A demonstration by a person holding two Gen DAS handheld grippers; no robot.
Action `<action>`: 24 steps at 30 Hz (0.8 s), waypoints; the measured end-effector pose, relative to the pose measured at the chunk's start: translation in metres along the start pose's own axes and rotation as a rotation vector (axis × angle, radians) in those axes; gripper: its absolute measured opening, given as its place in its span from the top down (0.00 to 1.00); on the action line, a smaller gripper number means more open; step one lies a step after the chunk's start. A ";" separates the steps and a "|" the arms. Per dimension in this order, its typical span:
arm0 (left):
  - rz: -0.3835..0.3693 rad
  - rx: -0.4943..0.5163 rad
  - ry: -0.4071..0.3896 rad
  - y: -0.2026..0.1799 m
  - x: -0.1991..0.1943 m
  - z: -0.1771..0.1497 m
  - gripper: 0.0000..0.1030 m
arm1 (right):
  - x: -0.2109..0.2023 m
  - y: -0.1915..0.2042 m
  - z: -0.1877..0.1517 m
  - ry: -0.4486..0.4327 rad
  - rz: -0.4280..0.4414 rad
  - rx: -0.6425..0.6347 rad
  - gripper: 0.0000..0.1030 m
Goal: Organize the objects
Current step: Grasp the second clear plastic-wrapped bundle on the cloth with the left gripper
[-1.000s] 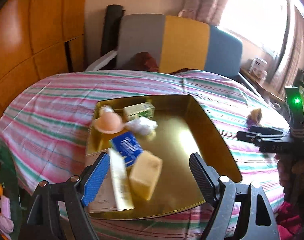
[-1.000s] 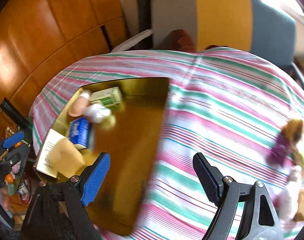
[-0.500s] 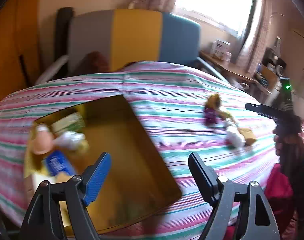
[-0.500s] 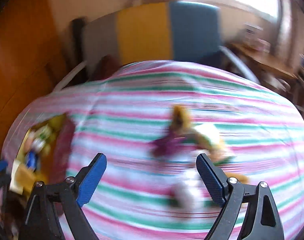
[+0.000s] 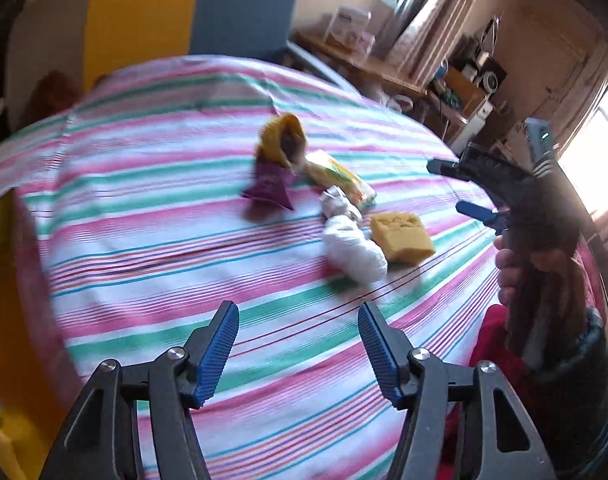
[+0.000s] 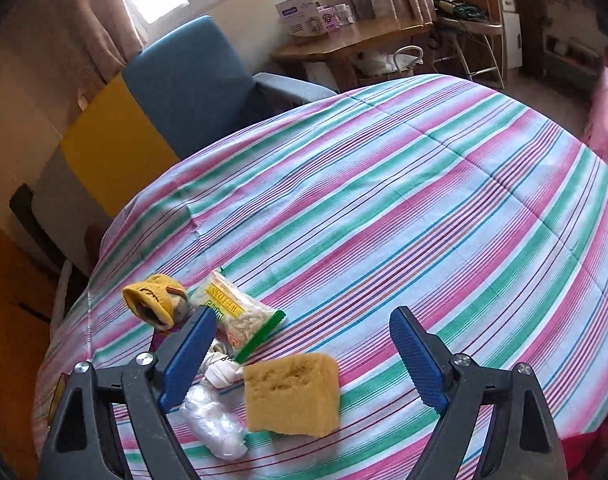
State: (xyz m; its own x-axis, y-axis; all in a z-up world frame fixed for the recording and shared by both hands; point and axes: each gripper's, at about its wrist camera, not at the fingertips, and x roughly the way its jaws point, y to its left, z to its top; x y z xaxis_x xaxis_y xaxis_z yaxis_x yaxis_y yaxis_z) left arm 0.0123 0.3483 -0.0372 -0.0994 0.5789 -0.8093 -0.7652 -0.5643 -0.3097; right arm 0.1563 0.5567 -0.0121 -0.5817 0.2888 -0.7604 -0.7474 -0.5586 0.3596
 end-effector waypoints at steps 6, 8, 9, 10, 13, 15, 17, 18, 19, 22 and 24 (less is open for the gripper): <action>-0.058 -0.037 0.050 -0.019 0.041 0.022 0.40 | 0.003 0.007 -0.004 0.026 0.033 -0.023 0.14; -0.066 -0.048 0.055 -0.027 0.054 0.029 0.40 | 0.002 0.008 -0.004 0.026 0.042 -0.023 0.14; -0.068 -0.053 0.058 -0.028 0.058 0.032 0.40 | 0.003 0.008 -0.004 0.029 0.047 -0.024 0.14; -0.070 -0.058 0.060 -0.029 0.063 0.034 0.39 | 0.003 0.009 -0.004 0.031 0.048 -0.024 0.14; -0.049 -0.074 0.070 -0.034 0.083 0.042 0.38 | 0.004 0.011 -0.004 0.035 0.061 -0.031 0.14; -0.053 -0.081 0.096 -0.036 0.099 0.045 0.41 | 0.003 0.013 -0.004 0.029 0.071 -0.036 0.14; -0.031 -0.062 0.109 -0.036 0.109 0.043 0.62 | 0.002 0.015 -0.004 0.022 0.085 -0.050 0.14; -0.041 -0.065 0.113 -0.034 0.109 0.039 0.66 | 0.002 0.017 -0.004 0.022 0.092 -0.059 0.14; -0.057 -0.069 0.107 -0.031 0.107 0.036 0.66 | 0.002 0.020 -0.005 0.023 0.105 -0.079 0.15; -0.060 -0.064 0.093 -0.018 0.091 0.023 0.67 | 0.005 0.033 -0.009 0.031 0.134 -0.154 0.32; -0.052 -0.070 0.085 -0.007 0.078 0.014 0.67 | 0.009 0.042 -0.014 0.044 0.137 -0.198 0.40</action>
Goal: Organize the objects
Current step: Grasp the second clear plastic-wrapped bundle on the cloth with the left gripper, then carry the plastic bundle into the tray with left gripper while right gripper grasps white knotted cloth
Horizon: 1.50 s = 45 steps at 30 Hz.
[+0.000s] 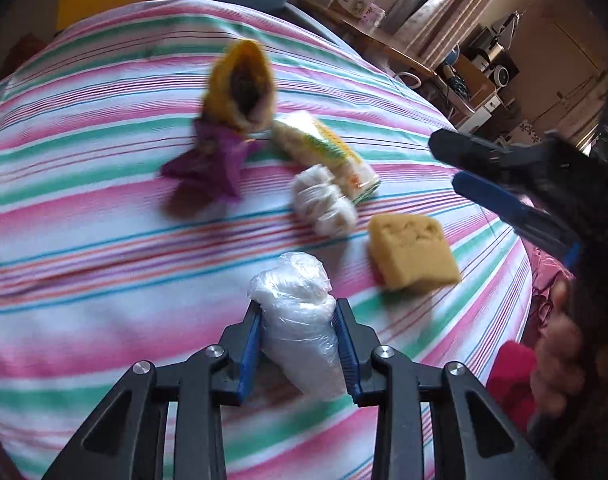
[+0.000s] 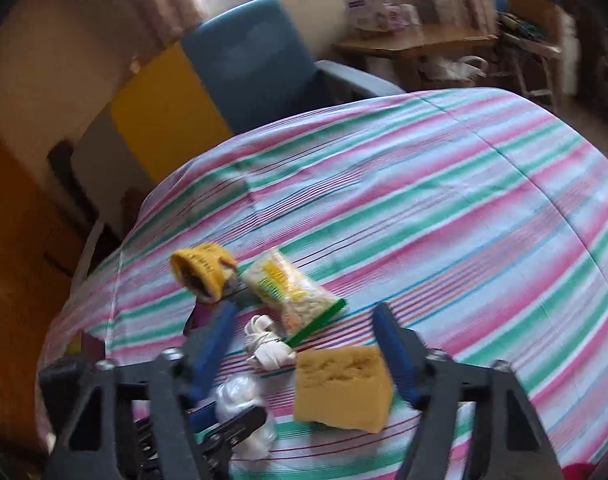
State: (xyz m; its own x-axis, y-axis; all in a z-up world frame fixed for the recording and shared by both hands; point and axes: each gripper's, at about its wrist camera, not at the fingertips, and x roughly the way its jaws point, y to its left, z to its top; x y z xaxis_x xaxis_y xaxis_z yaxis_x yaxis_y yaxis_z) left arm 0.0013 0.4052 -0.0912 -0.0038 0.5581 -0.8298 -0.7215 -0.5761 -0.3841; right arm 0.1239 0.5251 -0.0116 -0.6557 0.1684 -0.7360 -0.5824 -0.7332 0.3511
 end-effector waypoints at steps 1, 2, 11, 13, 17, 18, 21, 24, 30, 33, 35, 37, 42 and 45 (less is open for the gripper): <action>0.006 -0.006 -0.003 0.007 -0.008 -0.006 0.67 | 0.003 0.004 -0.002 0.009 -0.004 -0.024 0.43; 0.014 -0.009 -0.006 0.013 -0.014 -0.012 0.67 | 0.005 0.007 -0.004 0.012 -0.011 -0.043 0.45; 0.088 0.013 -0.057 0.036 -0.056 -0.047 0.67 | 0.034 0.042 -0.023 0.077 -0.042 -0.243 0.50; 0.096 0.018 -0.066 0.040 -0.064 -0.052 0.67 | 0.045 0.050 -0.029 0.103 -0.066 -0.293 0.50; 0.102 0.031 -0.078 0.037 -0.070 -0.059 0.67 | 0.057 0.054 -0.034 0.114 -0.087 -0.323 0.50; 0.099 0.033 -0.080 0.035 -0.069 -0.059 0.67 | 0.059 0.055 -0.034 0.114 -0.091 -0.331 0.50; 0.096 0.038 -0.089 0.032 -0.077 -0.063 0.67 | 0.065 0.055 -0.033 0.124 -0.087 -0.342 0.50; 0.092 0.045 -0.099 0.031 -0.085 -0.067 0.67 | 0.073 0.055 -0.031 0.132 -0.097 -0.353 0.50; 0.095 0.049 -0.121 0.028 -0.098 -0.069 0.67 | 0.090 0.054 -0.029 0.160 -0.118 -0.383 0.51; 0.093 0.031 -0.136 0.033 -0.108 -0.073 0.67 | 0.097 0.060 -0.034 0.177 -0.159 -0.445 0.73; 0.099 0.023 -0.155 0.036 -0.119 -0.075 0.67 | 0.095 0.067 -0.037 0.189 -0.141 -0.472 0.75; 0.105 0.004 -0.174 0.043 -0.130 -0.077 0.67 | 0.092 0.078 -0.042 0.197 -0.117 -0.503 0.75; 0.139 -0.079 -0.235 0.071 -0.163 -0.084 0.67 | 0.089 0.103 -0.061 0.231 -0.028 -0.572 0.75; 0.182 -0.134 -0.271 0.096 -0.183 -0.089 0.67 | 0.090 0.114 -0.072 0.245 -0.010 -0.613 0.74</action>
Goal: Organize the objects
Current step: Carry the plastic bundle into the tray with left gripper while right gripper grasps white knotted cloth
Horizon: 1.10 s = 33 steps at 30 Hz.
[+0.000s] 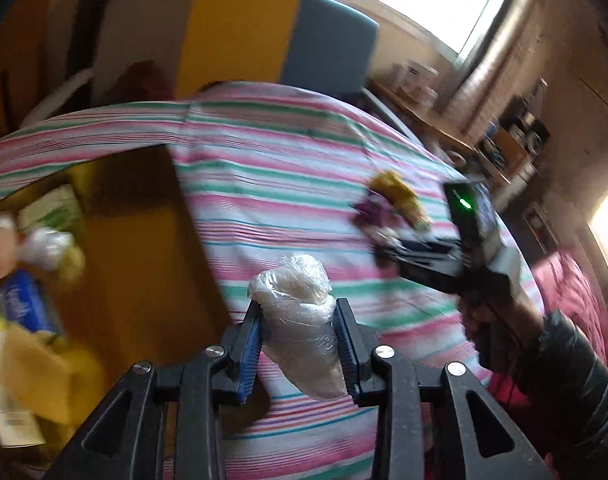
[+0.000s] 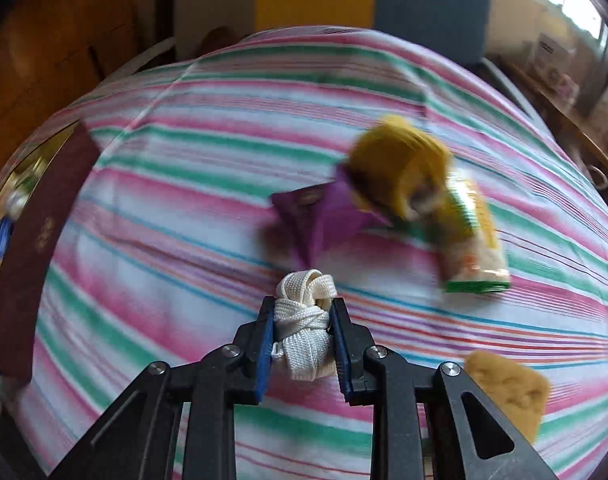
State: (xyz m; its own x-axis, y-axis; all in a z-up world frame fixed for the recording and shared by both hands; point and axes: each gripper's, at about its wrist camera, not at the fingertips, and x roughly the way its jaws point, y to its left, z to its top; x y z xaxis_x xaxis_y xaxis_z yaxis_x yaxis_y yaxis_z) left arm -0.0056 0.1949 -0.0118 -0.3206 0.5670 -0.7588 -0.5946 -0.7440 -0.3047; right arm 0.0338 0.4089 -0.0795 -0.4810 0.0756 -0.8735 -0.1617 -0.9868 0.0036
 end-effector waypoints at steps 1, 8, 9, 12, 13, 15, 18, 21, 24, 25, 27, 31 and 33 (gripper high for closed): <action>0.019 -0.025 -0.010 0.011 -0.004 0.002 0.67 | 0.000 0.003 0.000 -0.001 -0.009 -0.007 0.74; 0.134 -0.171 -0.063 0.077 -0.026 0.016 0.67 | 0.003 0.006 0.001 -0.001 -0.022 -0.012 0.74; 0.145 -0.190 -0.063 0.085 -0.027 0.021 0.67 | 0.002 0.006 0.001 -0.001 -0.023 -0.012 0.74; 0.131 -0.256 -0.052 0.108 -0.022 0.035 0.67 | 0.002 0.008 0.000 -0.002 -0.032 -0.021 0.74; 0.138 -0.257 -0.052 0.113 -0.018 0.042 0.67 | 0.002 0.009 0.000 -0.003 -0.035 -0.024 0.74; 0.176 -0.250 -0.046 0.120 -0.009 0.054 0.67 | 0.002 0.008 0.000 -0.004 -0.035 -0.026 0.74; 0.186 -0.256 -0.022 0.131 0.008 0.068 0.67 | 0.002 0.008 0.000 -0.006 -0.036 -0.030 0.74; 0.195 -0.283 0.003 0.144 0.029 0.081 0.67 | 0.002 0.008 -0.001 -0.007 -0.035 -0.032 0.74; 0.232 -0.285 0.018 0.154 0.048 0.088 0.67 | 0.002 0.008 -0.001 -0.007 -0.034 -0.034 0.74; 0.255 -0.272 0.027 0.156 0.056 0.091 0.67 | 0.002 0.007 -0.001 -0.008 -0.032 -0.032 0.74; 0.285 -0.271 0.054 0.163 0.070 0.093 0.67 | 0.002 0.007 -0.001 -0.008 -0.031 -0.032 0.74; 0.334 -0.276 0.088 0.178 0.090 0.091 0.60 | 0.002 0.008 0.000 -0.009 -0.031 -0.028 0.74; 0.321 -0.298 0.090 0.181 0.090 0.089 0.54 | 0.002 0.007 0.000 -0.009 -0.029 -0.027 0.74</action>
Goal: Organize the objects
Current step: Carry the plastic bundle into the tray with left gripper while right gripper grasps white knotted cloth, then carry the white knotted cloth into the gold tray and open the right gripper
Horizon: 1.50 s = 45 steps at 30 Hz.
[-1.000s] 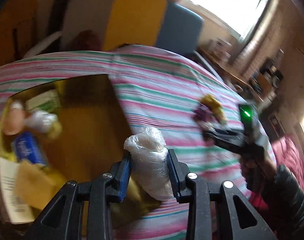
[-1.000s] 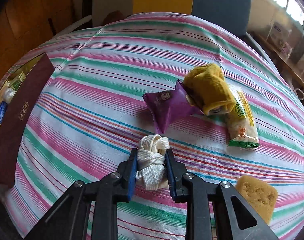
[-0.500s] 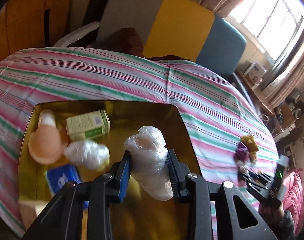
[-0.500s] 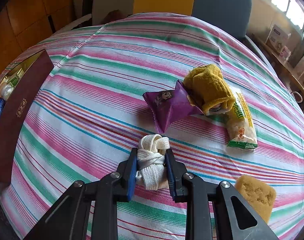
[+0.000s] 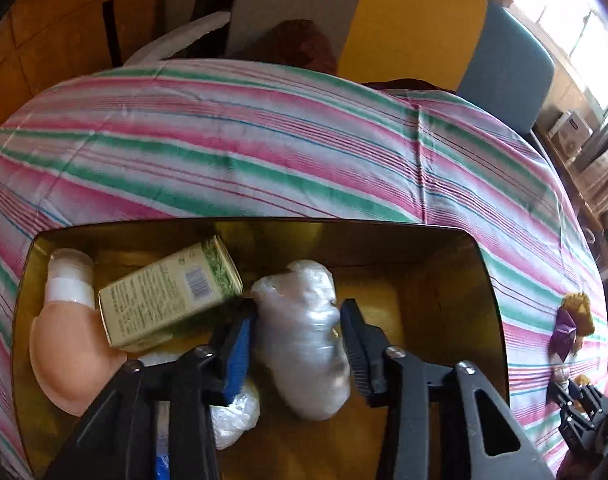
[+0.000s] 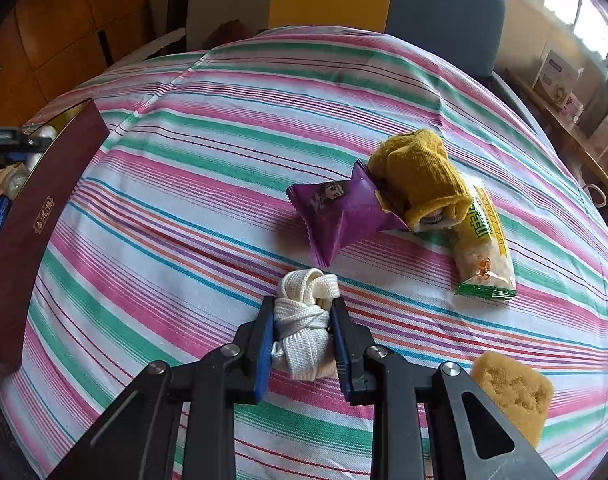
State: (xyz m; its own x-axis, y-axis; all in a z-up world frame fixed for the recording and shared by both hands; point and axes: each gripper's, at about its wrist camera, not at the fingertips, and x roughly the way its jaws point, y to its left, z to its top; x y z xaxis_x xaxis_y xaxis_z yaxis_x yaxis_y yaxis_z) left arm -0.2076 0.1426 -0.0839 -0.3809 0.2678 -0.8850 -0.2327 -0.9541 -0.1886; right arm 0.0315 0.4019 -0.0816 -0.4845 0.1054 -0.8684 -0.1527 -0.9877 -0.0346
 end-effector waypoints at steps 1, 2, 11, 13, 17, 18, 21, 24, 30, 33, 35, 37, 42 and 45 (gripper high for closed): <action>-0.020 -0.018 0.004 0.003 -0.001 -0.001 0.49 | 0.000 0.000 0.000 0.000 0.001 0.000 0.74; -0.022 -0.032 -0.002 0.005 -0.006 -0.003 0.44 | 0.000 0.000 0.000 -0.001 0.001 0.002 0.74; -0.010 0.021 -0.137 0.002 -0.072 -0.028 0.41 | 0.001 0.001 -0.001 -0.008 -0.004 0.001 0.74; 0.003 0.046 -0.190 -0.001 -0.096 -0.042 0.40 | 0.001 0.002 -0.001 -0.009 -0.011 -0.005 0.74; 0.035 0.099 -0.260 -0.006 -0.132 -0.074 0.40 | 0.001 0.004 -0.001 -0.012 -0.022 -0.011 0.74; 0.045 0.108 -0.274 -0.006 -0.140 -0.084 0.40 | 0.001 0.005 -0.001 -0.013 -0.024 -0.012 0.74; 0.068 0.128 -0.282 -0.003 -0.153 -0.107 0.40 | 0.001 0.007 -0.002 -0.018 -0.039 -0.022 0.74; 0.084 0.133 -0.283 -0.001 -0.159 -0.121 0.40 | 0.000 0.010 -0.004 -0.023 -0.060 -0.033 0.74; 0.114 0.148 -0.308 0.006 -0.169 -0.139 0.40 | -0.001 0.013 -0.006 -0.029 -0.088 -0.031 0.74; 0.099 0.133 -0.318 0.014 -0.175 -0.143 0.40 | -0.001 0.014 -0.005 -0.025 -0.102 -0.009 0.74; 0.099 0.127 -0.322 0.017 -0.177 -0.144 0.40 | -0.001 0.016 -0.006 -0.025 -0.120 0.008 0.74; 0.094 0.119 -0.327 0.021 -0.179 -0.146 0.40 | -0.001 0.019 -0.006 -0.025 -0.142 0.026 0.74; 0.082 0.106 -0.324 0.030 -0.180 -0.150 0.40 | -0.001 0.023 -0.004 -0.019 -0.187 0.063 0.74; 0.078 0.096 -0.325 0.035 -0.181 -0.153 0.40 | -0.003 0.023 -0.001 -0.002 -0.192 0.098 0.74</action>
State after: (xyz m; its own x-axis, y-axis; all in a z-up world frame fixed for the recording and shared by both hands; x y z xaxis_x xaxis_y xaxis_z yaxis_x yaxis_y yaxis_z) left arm -0.0106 0.0400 0.0043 -0.6626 0.2380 -0.7101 -0.2691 -0.9605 -0.0709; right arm 0.0301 0.3788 -0.0805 -0.4404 0.2912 -0.8492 -0.3253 -0.9334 -0.1514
